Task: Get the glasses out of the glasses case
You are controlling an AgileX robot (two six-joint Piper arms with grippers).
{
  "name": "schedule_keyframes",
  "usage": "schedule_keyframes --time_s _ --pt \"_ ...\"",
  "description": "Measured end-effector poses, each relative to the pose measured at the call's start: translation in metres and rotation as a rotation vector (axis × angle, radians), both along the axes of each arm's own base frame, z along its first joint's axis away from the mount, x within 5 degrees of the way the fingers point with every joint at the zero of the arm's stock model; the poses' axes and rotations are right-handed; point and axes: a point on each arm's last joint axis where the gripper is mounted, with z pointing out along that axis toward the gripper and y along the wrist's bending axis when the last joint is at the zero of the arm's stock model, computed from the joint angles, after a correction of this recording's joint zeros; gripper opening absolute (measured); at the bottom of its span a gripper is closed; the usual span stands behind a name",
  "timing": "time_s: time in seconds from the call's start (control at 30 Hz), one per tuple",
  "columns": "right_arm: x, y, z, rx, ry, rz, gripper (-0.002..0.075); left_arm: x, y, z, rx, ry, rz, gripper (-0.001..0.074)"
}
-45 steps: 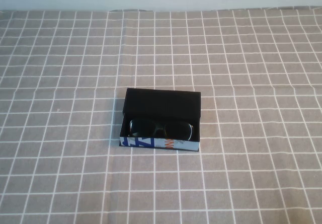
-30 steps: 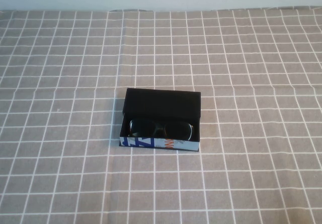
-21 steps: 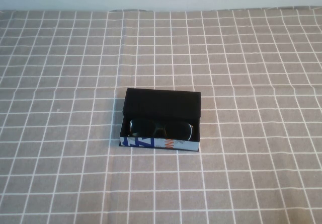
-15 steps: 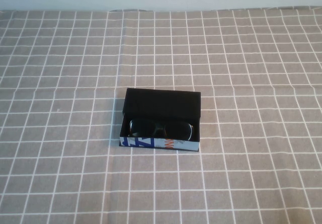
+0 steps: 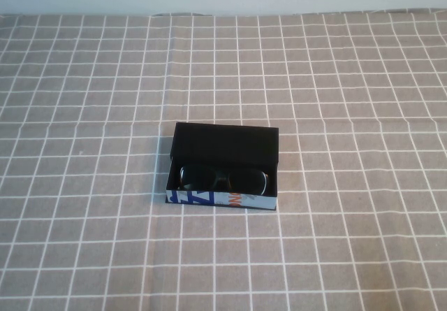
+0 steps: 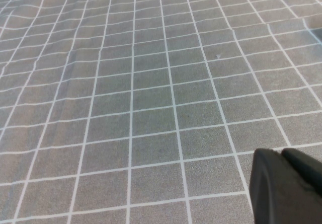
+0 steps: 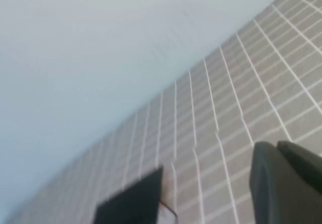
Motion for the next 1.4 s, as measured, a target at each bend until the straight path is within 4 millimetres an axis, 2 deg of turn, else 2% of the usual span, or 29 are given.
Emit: schedule_keyframes --time_s 0.13,0.27,0.37,0.5,0.67,0.9,1.0,1.1,1.2,1.4 --pt "0.0 -0.002 0.003 0.115 -0.01 -0.024 -0.0018 0.0 0.0 0.0 0.0 0.0 0.0 -0.0004" --pt "0.001 0.005 0.002 0.167 0.052 0.051 -0.0018 0.0 0.0 0.0 0.0 0.0 0.0 -0.0004" --pt "0.007 0.016 0.015 0.121 0.168 0.165 -0.0018 0.0 0.0 0.0 0.0 0.0 0.0 -0.0004" --pt "0.028 0.032 0.042 -0.028 0.392 0.353 -0.0018 0.0 0.0 0.0 0.0 0.0 0.0 -0.0004" --pt "0.079 0.04 0.068 -0.284 0.61 0.524 -0.0018 0.0 0.0 0.0 0.0 0.0 0.0 -0.0004" --pt "0.166 0.051 0.089 -0.489 0.678 0.674 -0.0018 0.0 0.0 0.0 0.0 0.0 0.0 -0.0004" --pt "0.193 0.074 0.094 -0.588 0.658 0.753 -0.0018 0.0 0.0 0.0 0.0 0.0 0.0 -0.0004" --pt "0.216 0.111 0.095 -0.709 0.626 0.861 -0.0018 0.0 0.0 0.0 0.0 0.0 0.0 -0.0004" --pt "0.232 0.149 0.096 -0.839 0.566 0.96 -0.0018 0.0 0.0 0.0 0.0 0.0 0.0 -0.0004" --pt "0.252 0.214 0.084 -1.148 0.407 1.17 -0.0018 0.0 0.0 0.0 0.0 0.0 0.0 -0.0004"
